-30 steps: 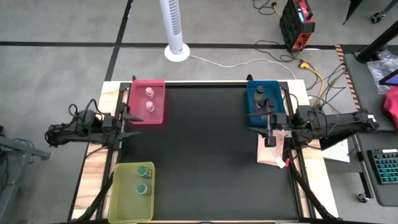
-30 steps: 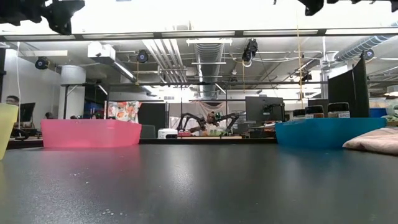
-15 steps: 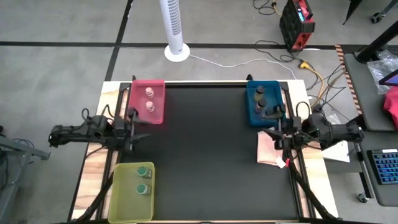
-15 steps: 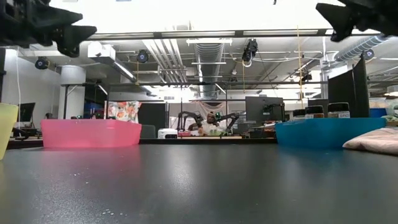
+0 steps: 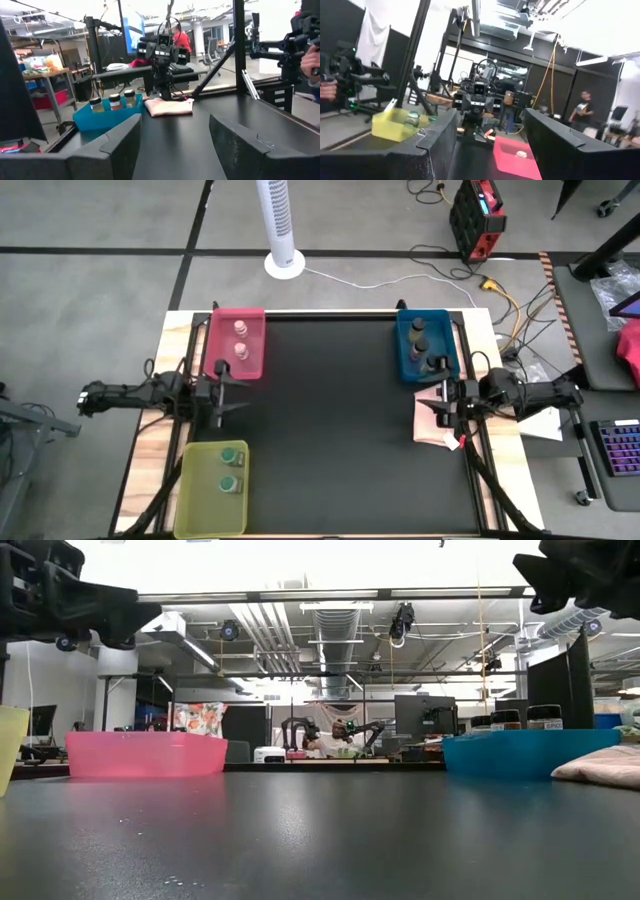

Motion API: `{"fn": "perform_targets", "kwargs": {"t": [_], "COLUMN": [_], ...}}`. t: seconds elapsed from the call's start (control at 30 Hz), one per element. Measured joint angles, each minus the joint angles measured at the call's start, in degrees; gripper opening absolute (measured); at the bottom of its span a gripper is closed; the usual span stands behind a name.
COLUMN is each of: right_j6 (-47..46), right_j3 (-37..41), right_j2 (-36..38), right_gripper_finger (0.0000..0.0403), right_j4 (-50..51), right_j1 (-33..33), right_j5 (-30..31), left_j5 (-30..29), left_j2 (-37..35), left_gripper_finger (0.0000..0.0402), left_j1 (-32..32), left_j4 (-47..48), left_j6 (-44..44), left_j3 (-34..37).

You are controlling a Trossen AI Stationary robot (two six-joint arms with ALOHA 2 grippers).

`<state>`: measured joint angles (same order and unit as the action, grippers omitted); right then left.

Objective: Sort spices by type
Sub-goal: Return to Home Position

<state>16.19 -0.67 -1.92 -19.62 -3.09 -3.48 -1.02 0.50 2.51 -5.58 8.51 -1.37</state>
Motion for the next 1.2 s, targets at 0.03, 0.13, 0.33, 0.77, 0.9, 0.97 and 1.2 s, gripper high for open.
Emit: {"fn": "perform_targets", "kwargs": {"t": [0.03, 0.13, 0.33, 0.77, 0.9, 0.97, 1.2], "right_j6": [0.65, 1.38, -3.3, -24.5, -26.56, -26.64, -26.68], "right_j3": [0.0, 0.0, 0.02, 0.04, 0.04, 0.04, 0.04], "right_j2": [-0.1, -0.39, -0.45, -0.5, -0.5, -0.5, -0.5], "right_gripper_finger": [0.0219, 0.0219, 0.0219, 0.0219, 0.0219, 0.0219, 0.0219], "right_j4": [-0.02, 0.32, 1.55, 8.15, 8.39, 8.46, 8.46], "right_j1": [0.0, 0.0, 0.01, 0.02, 0.01, 0.02, 0.02], "right_j5": [0.01, 0.01, 0.02, 0.06, 0.06, 0.06, 0.06], "left_j5": [0.0, 0.0, 0.01, 0.0, 0.0, 0.0, 0.0], "left_j2": [0.03, 0.51, 1.32, 2.04, 2.04, 2.04, 2.04], "left_gripper_finger": [0.0217, 0.0217, 0.0217, 0.0217, 0.0217, 0.0217, 0.0217], "left_j1": [0.0, -0.01, 0.01, 0.01, 0.0, 0.01, -0.01], "left_j4": [0.42, 0.72, 1.0, 0.91, 0.91, 0.91, 0.91], "left_j6": [-0.01, -1.84, -3.06, -3.13, -3.15, -3.15, -3.15], "left_j3": [0.0, 0.02, -0.04, -0.07, -0.07, -0.07, -0.07]}}
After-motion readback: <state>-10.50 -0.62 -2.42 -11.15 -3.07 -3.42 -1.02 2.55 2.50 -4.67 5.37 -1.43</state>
